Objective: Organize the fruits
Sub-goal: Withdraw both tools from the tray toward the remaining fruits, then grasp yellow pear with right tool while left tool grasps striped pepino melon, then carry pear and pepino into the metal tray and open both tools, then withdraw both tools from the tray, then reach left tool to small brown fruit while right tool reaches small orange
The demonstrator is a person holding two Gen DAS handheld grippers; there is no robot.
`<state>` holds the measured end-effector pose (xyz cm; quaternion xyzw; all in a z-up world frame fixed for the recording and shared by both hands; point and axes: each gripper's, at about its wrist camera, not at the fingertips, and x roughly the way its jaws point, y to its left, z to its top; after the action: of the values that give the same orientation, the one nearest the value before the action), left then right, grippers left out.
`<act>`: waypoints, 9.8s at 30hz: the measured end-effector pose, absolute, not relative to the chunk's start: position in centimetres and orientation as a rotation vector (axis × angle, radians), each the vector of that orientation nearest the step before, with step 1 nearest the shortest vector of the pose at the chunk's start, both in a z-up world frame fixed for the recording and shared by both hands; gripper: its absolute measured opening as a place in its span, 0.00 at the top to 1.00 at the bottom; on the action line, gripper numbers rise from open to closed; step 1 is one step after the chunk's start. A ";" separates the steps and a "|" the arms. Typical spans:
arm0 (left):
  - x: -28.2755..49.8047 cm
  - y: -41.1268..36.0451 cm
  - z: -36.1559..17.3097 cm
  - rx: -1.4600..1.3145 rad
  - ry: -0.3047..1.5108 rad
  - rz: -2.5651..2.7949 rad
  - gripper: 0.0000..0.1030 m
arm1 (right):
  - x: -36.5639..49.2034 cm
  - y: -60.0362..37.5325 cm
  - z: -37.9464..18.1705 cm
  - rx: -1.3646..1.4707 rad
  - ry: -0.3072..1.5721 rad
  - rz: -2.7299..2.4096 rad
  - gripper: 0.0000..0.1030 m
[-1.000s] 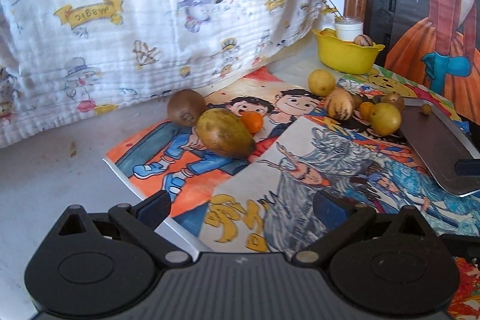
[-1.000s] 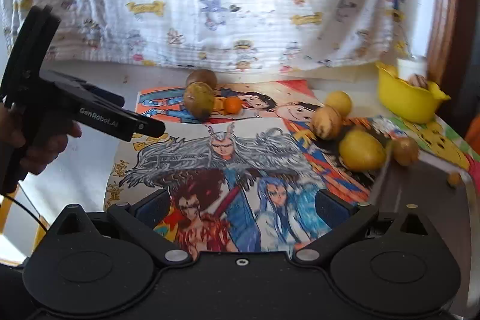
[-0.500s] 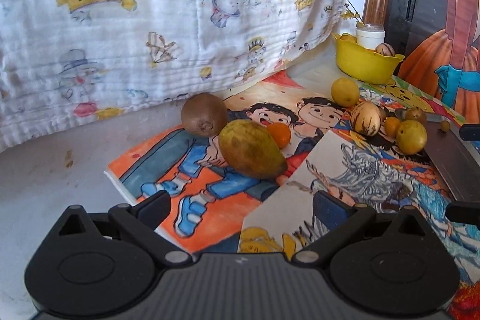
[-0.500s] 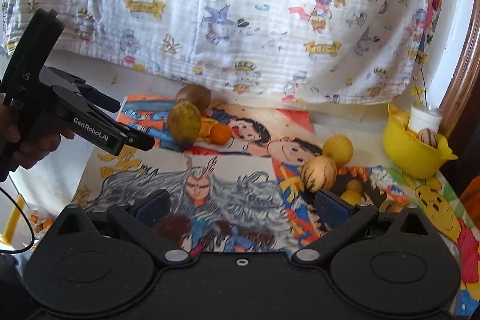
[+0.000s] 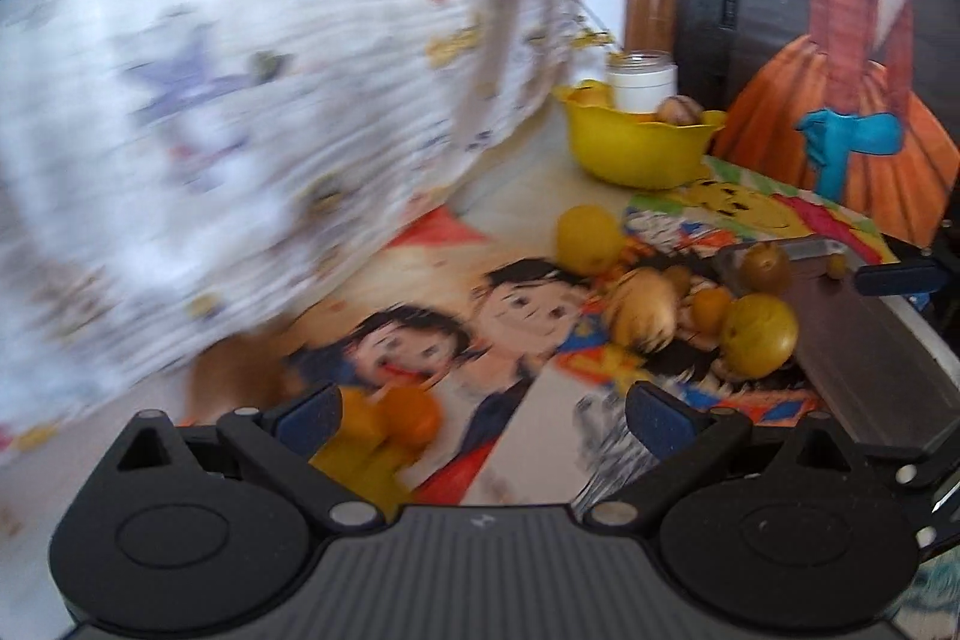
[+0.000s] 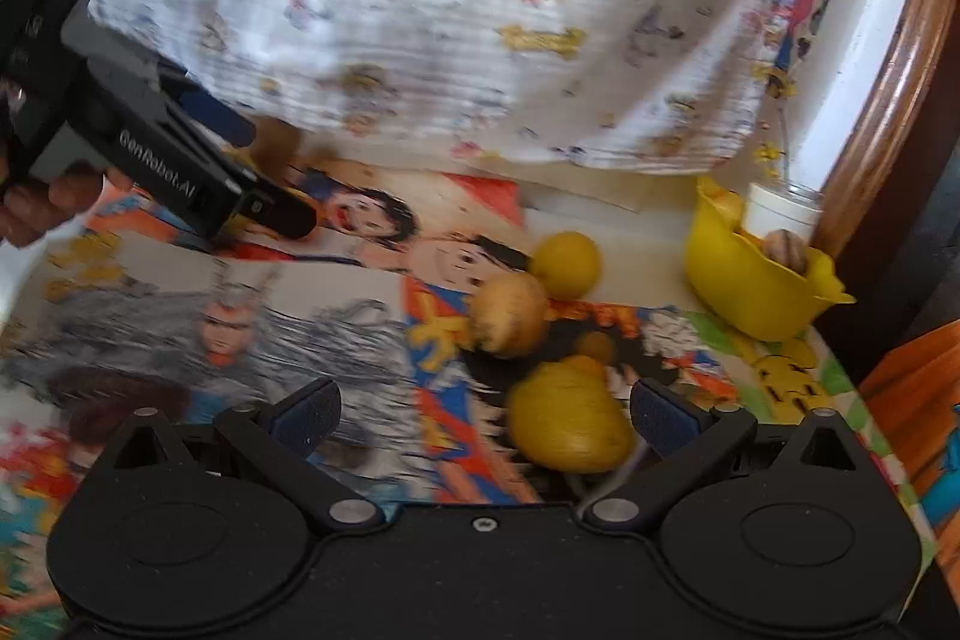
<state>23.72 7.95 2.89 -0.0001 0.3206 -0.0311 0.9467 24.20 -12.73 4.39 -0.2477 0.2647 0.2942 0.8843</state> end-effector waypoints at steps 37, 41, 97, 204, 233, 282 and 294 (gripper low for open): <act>36.3 2.8 -1.9 -0.235 0.810 -0.225 0.28 | 31.5 -14.3 -0.6 -0.592 0.608 0.666 0.21; 36.6 2.5 -2.0 -0.223 0.816 -0.241 0.35 | 31.7 -14.3 -0.7 -0.590 0.605 0.660 0.24; 34.2 -10.7 0.3 -0.130 0.775 -0.331 0.45 | 29.2 -29.7 0.5 -0.459 0.525 0.350 0.36; 10.0 7.7 1.3 -0.113 0.681 0.121 0.00 | 9.9 -17.5 4.7 -0.155 0.597 0.544 0.00; 24.6 5.8 14.8 0.048 0.627 0.016 0.00 | 21.3 -17.9 15.5 -0.386 0.428 0.591 0.01; 42.4 2.6 0.5 -0.500 1.057 -0.294 0.10 | 32.6 -14.7 1.1 -0.325 0.682 0.527 0.35; 43.9 0.6 -0.8 -0.553 1.091 -0.318 0.35 | 33.9 -14.8 0.4 -0.269 0.711 0.496 0.51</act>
<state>43.94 0.60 -0.80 -0.2583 0.5099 -0.1488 0.8070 33.93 -14.77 0.42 -0.1297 0.3435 0.2397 0.8987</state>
